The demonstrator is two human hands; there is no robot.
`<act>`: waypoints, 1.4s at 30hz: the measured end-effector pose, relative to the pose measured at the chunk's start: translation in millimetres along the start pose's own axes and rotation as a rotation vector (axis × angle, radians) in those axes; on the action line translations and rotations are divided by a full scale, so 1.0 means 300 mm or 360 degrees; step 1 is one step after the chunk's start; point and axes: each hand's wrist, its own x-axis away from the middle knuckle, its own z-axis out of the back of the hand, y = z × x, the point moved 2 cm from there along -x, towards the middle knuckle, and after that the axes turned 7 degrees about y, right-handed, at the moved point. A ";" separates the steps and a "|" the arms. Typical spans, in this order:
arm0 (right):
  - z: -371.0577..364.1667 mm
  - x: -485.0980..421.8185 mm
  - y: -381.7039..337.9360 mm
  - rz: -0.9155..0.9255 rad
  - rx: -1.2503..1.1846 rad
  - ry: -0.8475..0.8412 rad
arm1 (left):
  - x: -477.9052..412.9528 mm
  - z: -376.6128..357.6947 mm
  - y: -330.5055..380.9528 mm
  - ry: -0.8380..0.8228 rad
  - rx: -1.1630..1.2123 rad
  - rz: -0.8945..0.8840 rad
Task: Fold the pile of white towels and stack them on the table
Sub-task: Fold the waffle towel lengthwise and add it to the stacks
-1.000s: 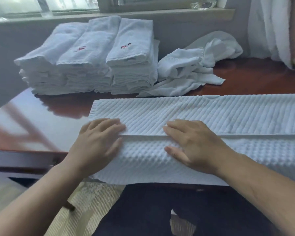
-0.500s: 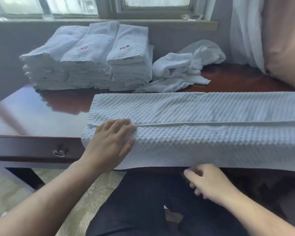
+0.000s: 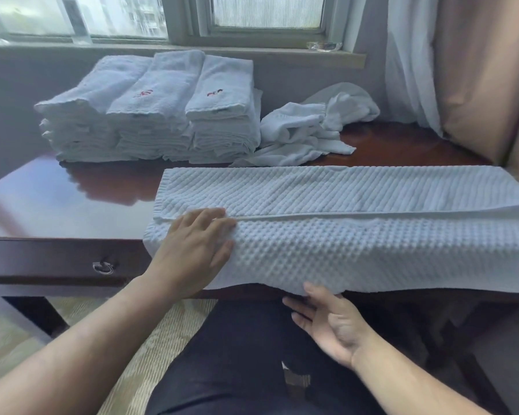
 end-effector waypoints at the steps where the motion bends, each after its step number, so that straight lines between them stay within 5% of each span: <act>1: -0.007 0.009 0.001 0.0056 -0.0013 -0.0055 | 0.000 -0.001 -0.001 0.0001 0.0010 0.0001; 6: -0.074 0.085 -0.023 0.0288 0.0287 -0.0410 | 0.008 -0.002 -0.001 0.0014 0.0067 -0.0003; 10: -0.139 0.103 -0.104 0.0687 0.0880 -0.0324 | -0.009 0.028 0.014 0.0033 0.0256 0.0050; 15: -0.228 0.067 -0.223 0.0662 0.0754 -0.0304 | -0.019 0.138 0.057 0.0026 0.0657 -0.0035; 21: -0.314 0.028 -0.322 0.0509 0.0626 -0.0341 | -0.027 0.175 0.109 0.0110 -0.0193 -0.0210; 32: -0.362 -0.040 -0.456 0.0297 0.0271 -0.0227 | -0.074 0.168 0.071 0.0335 -0.0697 0.0048; 38: -0.371 -0.105 -0.506 0.0408 0.0510 -0.0222 | -0.133 0.170 -0.070 0.0413 0.0316 0.0325; 42: -0.355 -0.148 -0.503 0.0818 0.1445 0.0045 | -0.222 0.153 -0.172 -0.0073 0.0650 0.0419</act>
